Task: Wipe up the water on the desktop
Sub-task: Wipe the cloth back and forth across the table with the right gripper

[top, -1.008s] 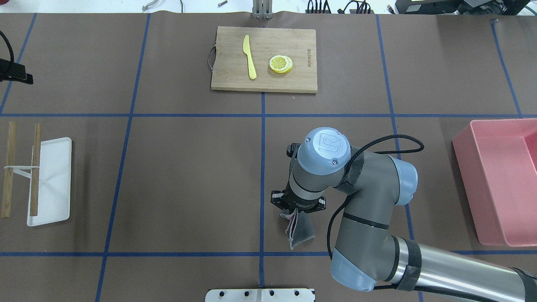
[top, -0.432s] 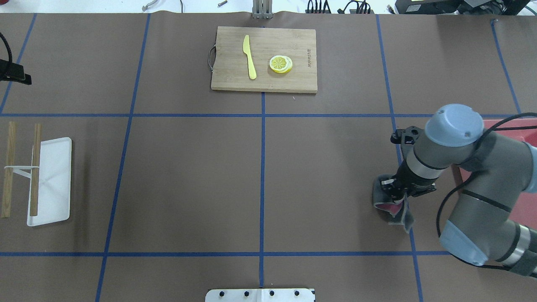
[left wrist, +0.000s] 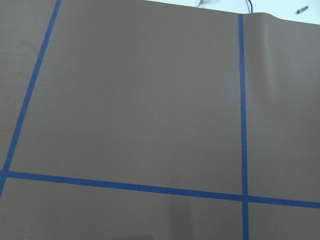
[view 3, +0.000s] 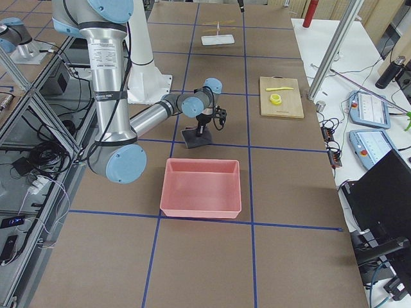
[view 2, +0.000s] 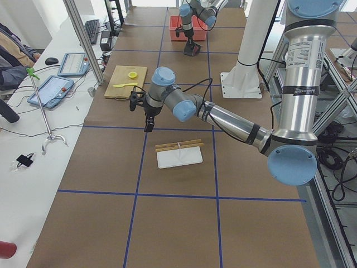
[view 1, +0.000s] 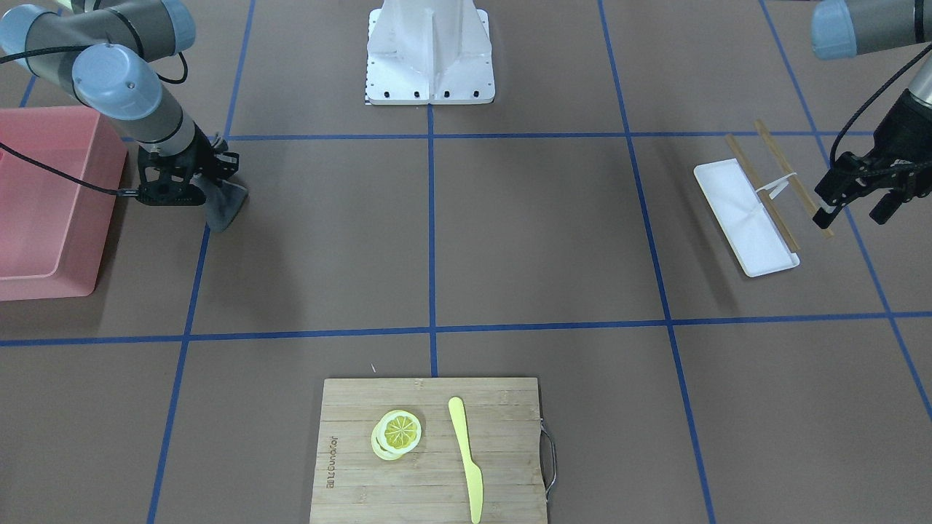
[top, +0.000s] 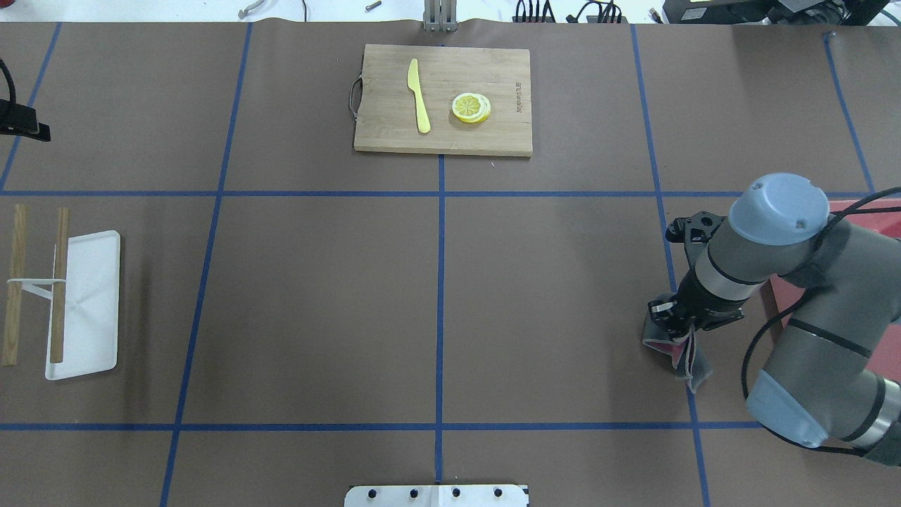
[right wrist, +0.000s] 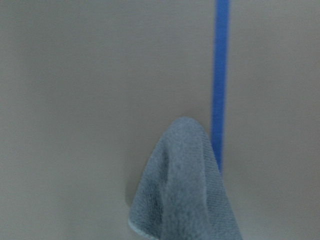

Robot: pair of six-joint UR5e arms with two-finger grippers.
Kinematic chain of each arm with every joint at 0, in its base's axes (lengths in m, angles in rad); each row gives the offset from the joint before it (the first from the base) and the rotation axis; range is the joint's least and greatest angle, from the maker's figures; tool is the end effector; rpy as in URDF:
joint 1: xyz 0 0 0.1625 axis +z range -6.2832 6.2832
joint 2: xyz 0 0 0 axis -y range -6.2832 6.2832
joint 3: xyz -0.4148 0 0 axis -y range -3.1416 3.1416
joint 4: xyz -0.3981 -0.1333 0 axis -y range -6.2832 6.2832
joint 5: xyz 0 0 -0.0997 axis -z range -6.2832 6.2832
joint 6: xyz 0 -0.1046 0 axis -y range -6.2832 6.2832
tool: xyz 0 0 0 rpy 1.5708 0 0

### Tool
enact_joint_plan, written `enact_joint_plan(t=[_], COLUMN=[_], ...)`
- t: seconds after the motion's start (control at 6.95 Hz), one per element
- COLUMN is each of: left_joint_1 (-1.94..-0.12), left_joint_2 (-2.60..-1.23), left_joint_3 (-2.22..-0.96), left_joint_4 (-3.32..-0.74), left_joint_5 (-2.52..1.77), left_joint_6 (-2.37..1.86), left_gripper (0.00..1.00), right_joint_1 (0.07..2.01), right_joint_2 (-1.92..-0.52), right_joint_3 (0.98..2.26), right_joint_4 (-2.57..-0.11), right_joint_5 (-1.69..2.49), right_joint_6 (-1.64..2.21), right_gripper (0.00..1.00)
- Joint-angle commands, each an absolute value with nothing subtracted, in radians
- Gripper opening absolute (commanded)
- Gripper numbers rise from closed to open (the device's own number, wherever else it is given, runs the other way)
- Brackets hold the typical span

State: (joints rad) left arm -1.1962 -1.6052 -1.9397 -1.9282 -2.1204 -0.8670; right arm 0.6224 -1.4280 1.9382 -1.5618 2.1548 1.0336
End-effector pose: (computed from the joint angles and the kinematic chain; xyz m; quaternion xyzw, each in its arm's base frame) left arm 0.1149 -0.5073 0.4167 0.1441 0.4128 -0.1201 0.8913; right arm -0.3916 -0.3741 0.4050 -0.0981 -0.3581 -0.0344 0.9279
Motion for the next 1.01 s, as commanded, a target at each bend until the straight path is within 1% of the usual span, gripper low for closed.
enact_joint_plan(t=[0.0, 0.43, 0.58, 0.72, 0.86], left_joint_1=[-1.222, -1.308, -1.357, -1.365, -1.365], left_joint_2=[-1.583, -1.513, -1.509, -1.503, -1.503], left_joint_3=[-1.928, -1.869, -1.82, -1.807, -1.792], left_joint_4=[-1.928, -1.928, -1.928, -1.927, -1.927], left_joint_5=[-2.121, -2.219, -2.305, -2.318, -2.318], left_joint_6=[-0.783, -0.492, -0.38, -0.373, -0.37], left_gripper=[0.98, 0.98, 0.98, 0.98, 0.98], right_joint_1=[0.513, 0.407, 0.407, 0.458, 0.465], right_joint_2=[-1.213, -0.868, -0.845, -0.904, -1.09], right_joint_3=[1.87, 1.624, 1.597, 1.638, 1.792], right_joint_4=[-1.563, -1.549, -1.548, -1.548, -1.548], right_joint_5=[2.154, 2.082, 2.08, 2.101, 2.108], right_joint_6=[1.246, 1.428, 1.433, 1.421, 1.367], right_gripper=[0.0, 0.0, 0.0, 0.0, 0.0])
